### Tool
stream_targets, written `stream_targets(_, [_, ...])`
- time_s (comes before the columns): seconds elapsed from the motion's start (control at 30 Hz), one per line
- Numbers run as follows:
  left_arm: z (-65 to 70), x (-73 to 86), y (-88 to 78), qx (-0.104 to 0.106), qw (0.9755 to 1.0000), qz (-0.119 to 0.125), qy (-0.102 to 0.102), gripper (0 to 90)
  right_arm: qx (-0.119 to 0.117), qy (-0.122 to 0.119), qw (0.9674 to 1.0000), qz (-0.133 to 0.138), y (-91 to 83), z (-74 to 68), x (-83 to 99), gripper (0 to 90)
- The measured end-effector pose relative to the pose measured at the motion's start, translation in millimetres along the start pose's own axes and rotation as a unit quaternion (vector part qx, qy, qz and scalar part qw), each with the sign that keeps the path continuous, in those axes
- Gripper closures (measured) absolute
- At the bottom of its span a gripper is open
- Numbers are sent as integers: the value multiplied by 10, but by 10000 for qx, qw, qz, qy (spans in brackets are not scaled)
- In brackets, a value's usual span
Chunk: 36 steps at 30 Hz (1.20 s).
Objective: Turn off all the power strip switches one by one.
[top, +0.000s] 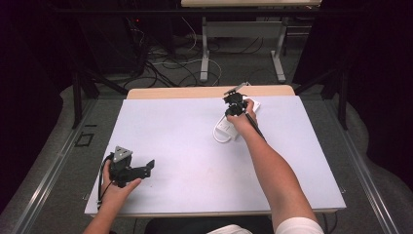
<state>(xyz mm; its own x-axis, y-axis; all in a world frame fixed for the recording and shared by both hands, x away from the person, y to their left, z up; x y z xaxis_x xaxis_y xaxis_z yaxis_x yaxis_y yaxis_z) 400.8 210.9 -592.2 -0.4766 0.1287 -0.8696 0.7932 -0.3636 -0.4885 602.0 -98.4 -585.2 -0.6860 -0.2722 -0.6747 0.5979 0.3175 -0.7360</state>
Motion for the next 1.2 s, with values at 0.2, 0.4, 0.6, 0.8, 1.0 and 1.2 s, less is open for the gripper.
stream_targets(0.2, [3,-1,4,25,10000,-14,-5,54,110,52,9999,24,50,79,-43,900])
stream_targets(0.4, [-1,-5,6,31,10000,18,-40,54,231,59,9997,22,113,162,-52,893])
stream_targets(0.6, [1,-5,6,41,10000,13,-42,54,269,143,9995,47,145,219,-51,893])
stream_targets(0.8, [-2,-3,7,34,10000,15,-39,54,285,217,9993,49,185,242,-44,893])
stream_targets(1.0, [-8,1,5,35,10000,3,-32,54,334,196,9992,113,200,286,-55,887])
stream_targets(1.2, [-7,-1,1,42,10000,15,-51,54,300,263,9991,142,206,313,-61,885])
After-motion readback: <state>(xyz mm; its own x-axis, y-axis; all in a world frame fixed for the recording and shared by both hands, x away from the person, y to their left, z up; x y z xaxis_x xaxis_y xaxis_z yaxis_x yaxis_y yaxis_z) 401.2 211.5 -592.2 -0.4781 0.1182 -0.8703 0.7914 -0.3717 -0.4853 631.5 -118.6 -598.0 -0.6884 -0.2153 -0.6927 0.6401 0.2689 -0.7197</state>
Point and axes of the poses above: each handheld gripper's, and its own axes: y roughly forward along the jaws, x roughly out of its underside, z roughly to its right, the point moved 10 cm from there along y, roughly forward along the jaws, and after that the axes turned 7 degrees about z, right-handed, at the moved point
